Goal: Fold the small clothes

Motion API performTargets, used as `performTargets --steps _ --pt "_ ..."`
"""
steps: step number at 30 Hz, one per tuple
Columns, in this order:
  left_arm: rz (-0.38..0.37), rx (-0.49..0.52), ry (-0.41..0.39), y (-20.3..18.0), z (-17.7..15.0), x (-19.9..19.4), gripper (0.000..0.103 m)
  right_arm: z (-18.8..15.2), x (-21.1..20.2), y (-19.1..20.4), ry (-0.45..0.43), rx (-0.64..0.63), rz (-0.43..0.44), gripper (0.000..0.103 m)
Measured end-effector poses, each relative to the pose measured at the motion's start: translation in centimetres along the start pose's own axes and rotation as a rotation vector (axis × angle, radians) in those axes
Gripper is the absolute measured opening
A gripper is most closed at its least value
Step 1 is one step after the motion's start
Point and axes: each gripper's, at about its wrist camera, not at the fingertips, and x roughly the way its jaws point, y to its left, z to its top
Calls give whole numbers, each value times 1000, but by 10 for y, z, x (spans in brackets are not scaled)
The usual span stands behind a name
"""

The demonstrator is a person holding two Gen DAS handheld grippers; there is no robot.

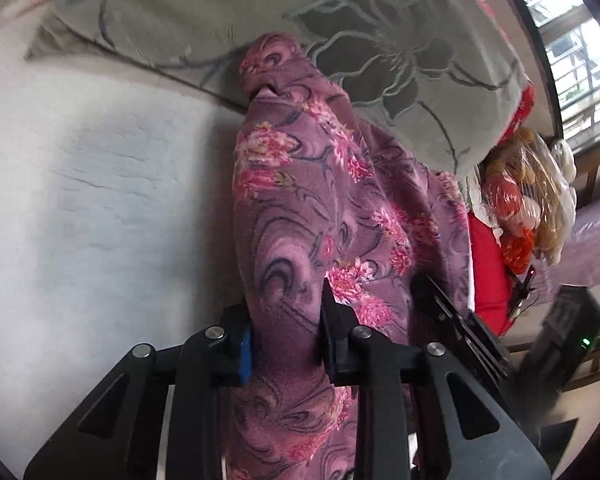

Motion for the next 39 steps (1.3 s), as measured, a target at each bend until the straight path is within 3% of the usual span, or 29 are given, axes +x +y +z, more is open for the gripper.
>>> performTargets --steps 6,13,22,25,28,30,32,35,37,39 --pt "37 31 -70 6 -21 -52 23 -16 -46 41 -67 -39 9 31" --pt "97 33 -115 22 -45 -90 23 -41 -66 84 -66 -38 60 32" --pt "162 -18 -77 80 -62 -85 26 -69 -39 126 -4 -59 88 34" --pt "209 -62 -7 108 -68 -64 37 -86 2 118 146 -12 62 38" --pt "107 -100 -16 127 -71 -72 38 -90 3 95 129 85 128 53" --pt "99 -75 -69 124 -62 -86 36 -80 -6 83 109 124 126 52" --pt "107 -34 -114 112 -47 -90 36 -66 -18 81 23 117 83 54" --pt "107 15 -149 91 -20 -84 37 -44 -16 91 -34 89 128 50" --pt "147 49 -154 82 0 -67 37 -33 -3 102 -30 41 157 34" --pt "197 62 -131 81 14 -43 37 -28 17 113 -18 -24 148 29"
